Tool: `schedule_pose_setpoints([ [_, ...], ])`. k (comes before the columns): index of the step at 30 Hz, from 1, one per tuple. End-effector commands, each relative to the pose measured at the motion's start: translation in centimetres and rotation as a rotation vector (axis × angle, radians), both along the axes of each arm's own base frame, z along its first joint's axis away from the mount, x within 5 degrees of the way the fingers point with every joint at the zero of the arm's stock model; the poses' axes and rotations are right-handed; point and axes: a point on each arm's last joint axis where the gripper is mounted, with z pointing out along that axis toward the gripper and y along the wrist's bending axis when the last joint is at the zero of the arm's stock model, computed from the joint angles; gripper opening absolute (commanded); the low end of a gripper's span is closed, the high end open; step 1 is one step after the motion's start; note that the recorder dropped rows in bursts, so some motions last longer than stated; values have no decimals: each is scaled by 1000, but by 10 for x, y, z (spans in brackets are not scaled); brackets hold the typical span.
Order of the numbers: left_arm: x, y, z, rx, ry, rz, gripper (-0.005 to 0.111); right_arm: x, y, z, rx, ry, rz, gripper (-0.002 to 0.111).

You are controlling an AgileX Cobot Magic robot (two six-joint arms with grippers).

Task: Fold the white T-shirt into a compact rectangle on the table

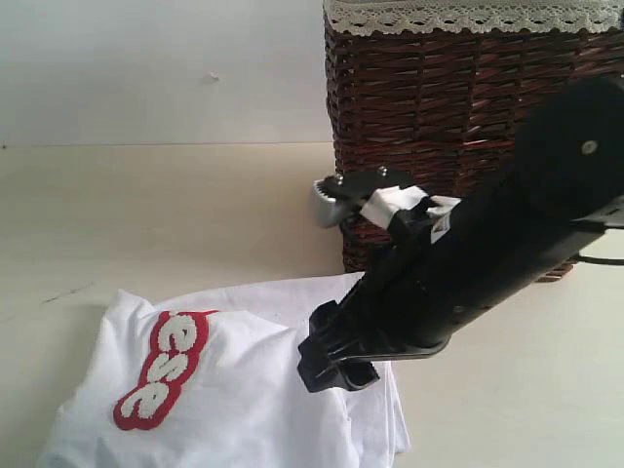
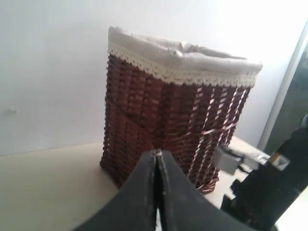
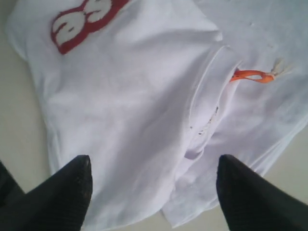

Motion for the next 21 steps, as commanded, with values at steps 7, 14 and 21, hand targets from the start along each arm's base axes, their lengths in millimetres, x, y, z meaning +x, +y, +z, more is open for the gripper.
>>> schedule_pose_setpoints([
  [7, -24, 19, -3, -78, -56, -13, 0, 21, 10, -71, -81, 104, -52, 70],
  [14, -24, 18, -4, -71, -40, -15, 0, 21, 17, -80, -12, 148, -45, 66],
  [21, -24, 18, -5, -70, -39, -15, 0, 20, 21, -82, 20, 158, -23, 60],
])
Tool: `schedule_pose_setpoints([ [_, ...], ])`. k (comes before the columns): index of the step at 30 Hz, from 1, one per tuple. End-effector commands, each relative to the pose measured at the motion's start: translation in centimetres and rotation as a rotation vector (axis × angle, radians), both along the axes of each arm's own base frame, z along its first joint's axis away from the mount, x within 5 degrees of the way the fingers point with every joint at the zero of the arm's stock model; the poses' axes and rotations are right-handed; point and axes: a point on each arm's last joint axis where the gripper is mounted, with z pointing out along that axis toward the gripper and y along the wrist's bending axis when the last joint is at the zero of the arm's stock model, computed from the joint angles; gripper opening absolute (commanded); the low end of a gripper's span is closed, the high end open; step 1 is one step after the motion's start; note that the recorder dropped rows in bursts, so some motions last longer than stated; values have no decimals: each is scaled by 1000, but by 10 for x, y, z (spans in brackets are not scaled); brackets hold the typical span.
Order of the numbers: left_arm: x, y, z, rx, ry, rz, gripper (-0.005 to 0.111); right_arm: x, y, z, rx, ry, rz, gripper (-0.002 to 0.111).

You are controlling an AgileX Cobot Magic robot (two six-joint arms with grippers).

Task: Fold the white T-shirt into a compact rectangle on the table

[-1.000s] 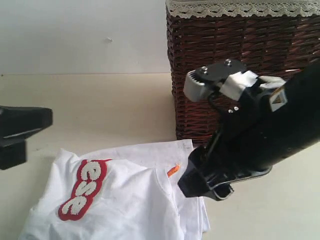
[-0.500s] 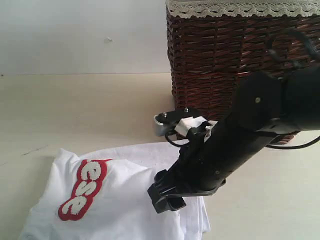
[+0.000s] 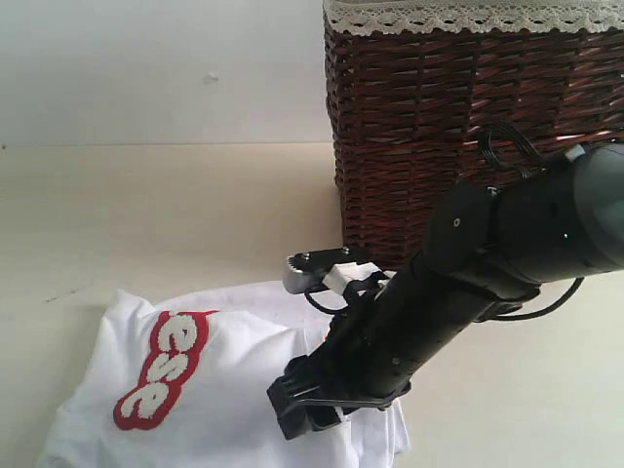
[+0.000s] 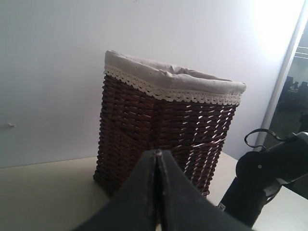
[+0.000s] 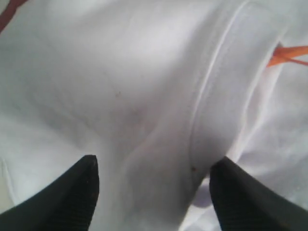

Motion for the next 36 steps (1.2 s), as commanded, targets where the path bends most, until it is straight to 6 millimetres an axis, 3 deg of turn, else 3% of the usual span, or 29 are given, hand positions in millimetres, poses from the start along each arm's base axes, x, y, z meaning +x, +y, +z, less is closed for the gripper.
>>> schedule_pose_setpoints([
  [1, 0, 0, -2, -6, 15, -9, 0, 1, 1, -7, -8, -3, 16, 57],
  [3, 0, 0, -2, -6, 15, -9, 0, 2, 0, -16, -26, 3, 9, 50],
  [6, 0, 0, -3, -3, 20, -10, 0, 2, 0, -24, -38, 27, 10, 28],
  [9, 0, 0, -3, -3, 20, -10, 0, 2, 1, -21, -33, 10, 35, 2],
  [10, 0, 0, -3, -3, 20, -10, 0, 3, 1, -17, -24, -2, 44, 0],
  [13, 0, 0, -3, -3, 20, -10, 0, 5, 6, 2, 16, -22, 70, 0],
  [19, 0, 0, -3, -3, 20, -10, 0, 15, 12, 58, 81, -169, 130, 0],
  [25, 0, 0, -3, -1, 21, -10, 0, 41, 1, 91, -135, -351, 78, 0],
  [31, 0, -1, -3, 4, 27, -10, 0, 57, -16, 91, -353, -436, 6, 0],
  [34, 0, -1, -4, 7, 31, -11, 0, 57, -13, 73, -377, -361, 56, 2],
  [36, 0, -1, -4, 8, 33, -11, 0, 56, -11, 57, -390, -293, 103, 10],
])
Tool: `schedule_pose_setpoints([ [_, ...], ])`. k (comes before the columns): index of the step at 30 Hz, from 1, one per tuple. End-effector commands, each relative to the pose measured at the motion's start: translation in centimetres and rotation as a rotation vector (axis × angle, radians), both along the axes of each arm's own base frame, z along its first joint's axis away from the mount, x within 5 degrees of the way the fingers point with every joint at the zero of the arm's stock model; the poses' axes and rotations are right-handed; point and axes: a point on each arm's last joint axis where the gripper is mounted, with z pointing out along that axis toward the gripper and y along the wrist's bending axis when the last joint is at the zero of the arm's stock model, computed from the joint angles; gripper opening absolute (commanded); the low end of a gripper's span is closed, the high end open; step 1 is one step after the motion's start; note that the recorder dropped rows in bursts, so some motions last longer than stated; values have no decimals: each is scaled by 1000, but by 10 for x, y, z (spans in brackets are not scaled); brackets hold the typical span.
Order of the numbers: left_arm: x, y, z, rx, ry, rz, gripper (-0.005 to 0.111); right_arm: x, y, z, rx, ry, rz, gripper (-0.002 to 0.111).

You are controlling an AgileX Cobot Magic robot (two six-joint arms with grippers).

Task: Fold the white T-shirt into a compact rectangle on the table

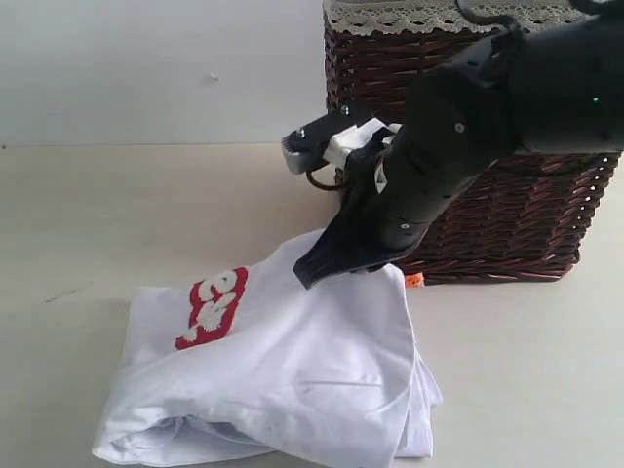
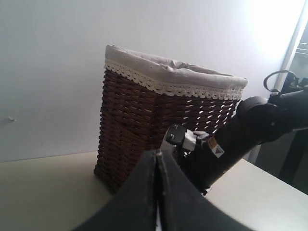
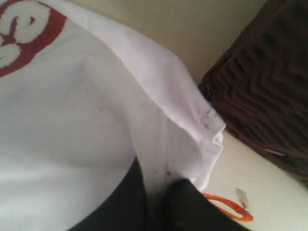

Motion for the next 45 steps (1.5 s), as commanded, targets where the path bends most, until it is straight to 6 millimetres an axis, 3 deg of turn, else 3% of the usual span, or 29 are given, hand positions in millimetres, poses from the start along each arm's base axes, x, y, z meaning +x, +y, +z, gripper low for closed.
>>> schedule_pose_setpoints([
  [1, 0, 0, -2, -1, 16, -9, 0, 1, 4, -30, -59, 116, 49, 16],
  [5, 0, 0, -3, 3, 22, -9, 0, 5, 5, -50, -86, 152, 44, 35],
  [8, 0, 0, -3, 3, 28, -10, 0, 6, 6, -49, -80, 150, 30, 38],
  [11, 0, 0, -3, 3, 28, -10, 0, 8, 7, -37, -91, 165, 26, 40],
  [15, 0, 0, -3, 3, 28, -10, 0, 7, 9, -13, -82, 182, 57, 51],
  [20, 0, 0, -3, 3, 28, -10, 0, 5, 24, 20, 118, 128, 91, 57],
  [25, 0, 0, -3, 3, 28, -10, 0, 2, 36, 22, 205, 124, 143, 48],
  [31, 0, 0, -3, 3, 28, -10, 0, -12, 76, -22, 123, 191, 275, 0],
  [38, 0, 0, -4, 6, 31, -10, 0, -25, 102, -85, 57, 309, 304, 0],
  [41, 0, 0, -4, 6, 31, -10, 0, -33, 109, -92, 42, 334, 327, 0],
  [45, 0, 0, -4, 6, 31, -10, 0, -38, 115, -86, 47, 320, 353, 0],
])
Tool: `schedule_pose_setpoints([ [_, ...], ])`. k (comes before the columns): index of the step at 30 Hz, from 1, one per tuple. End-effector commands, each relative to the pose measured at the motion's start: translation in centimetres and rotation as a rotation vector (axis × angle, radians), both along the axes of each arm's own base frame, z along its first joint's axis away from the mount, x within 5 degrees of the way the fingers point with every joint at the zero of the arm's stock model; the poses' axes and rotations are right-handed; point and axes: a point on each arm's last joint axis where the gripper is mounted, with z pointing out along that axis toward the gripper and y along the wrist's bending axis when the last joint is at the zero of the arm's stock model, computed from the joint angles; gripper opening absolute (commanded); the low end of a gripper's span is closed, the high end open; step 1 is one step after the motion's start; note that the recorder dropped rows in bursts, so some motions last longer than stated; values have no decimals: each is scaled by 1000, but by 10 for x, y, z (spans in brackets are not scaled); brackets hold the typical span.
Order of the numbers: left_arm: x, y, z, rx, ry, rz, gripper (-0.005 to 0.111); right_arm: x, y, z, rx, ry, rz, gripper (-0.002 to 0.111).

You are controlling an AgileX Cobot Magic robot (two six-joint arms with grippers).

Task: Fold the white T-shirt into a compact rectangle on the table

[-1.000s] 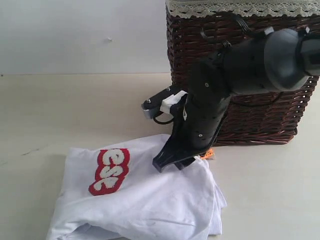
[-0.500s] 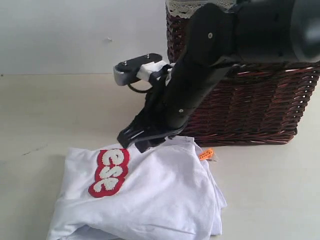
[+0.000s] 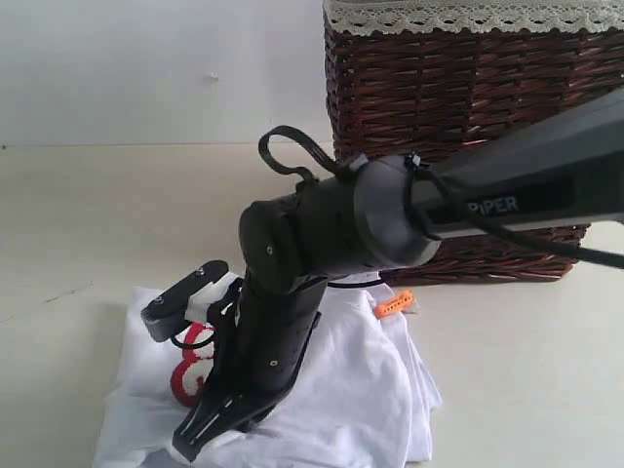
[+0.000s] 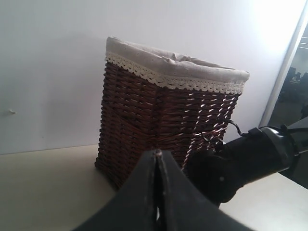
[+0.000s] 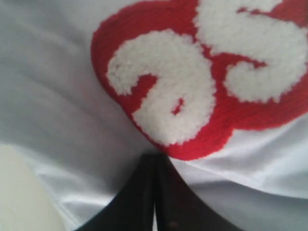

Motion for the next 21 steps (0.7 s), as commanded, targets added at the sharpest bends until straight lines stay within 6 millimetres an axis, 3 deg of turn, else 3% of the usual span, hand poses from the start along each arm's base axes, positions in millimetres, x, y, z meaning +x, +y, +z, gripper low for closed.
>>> schedule_pose_setpoints([
  [1, 0, 0, -2, -4, 9, -8, 0, -3, 8, 8, 17, -18, 29, 0],
  [7, 0, 0, -2, -4, 9, -8, 0, 1, 9, 53, 68, -125, 62, 0],
  [11, 0, 0, -2, -1, 6, -5, 0, 4, -1, 80, 51, -250, 45, 0],
  [15, 2, -2, -14, 6, 8, -2, 0, 9, -18, 71, -78, -331, -53, 0],
  [21, 8, -5, -62, 22, -17, 14, 0, 8, -16, 63, -40, -328, -68, 0],
])
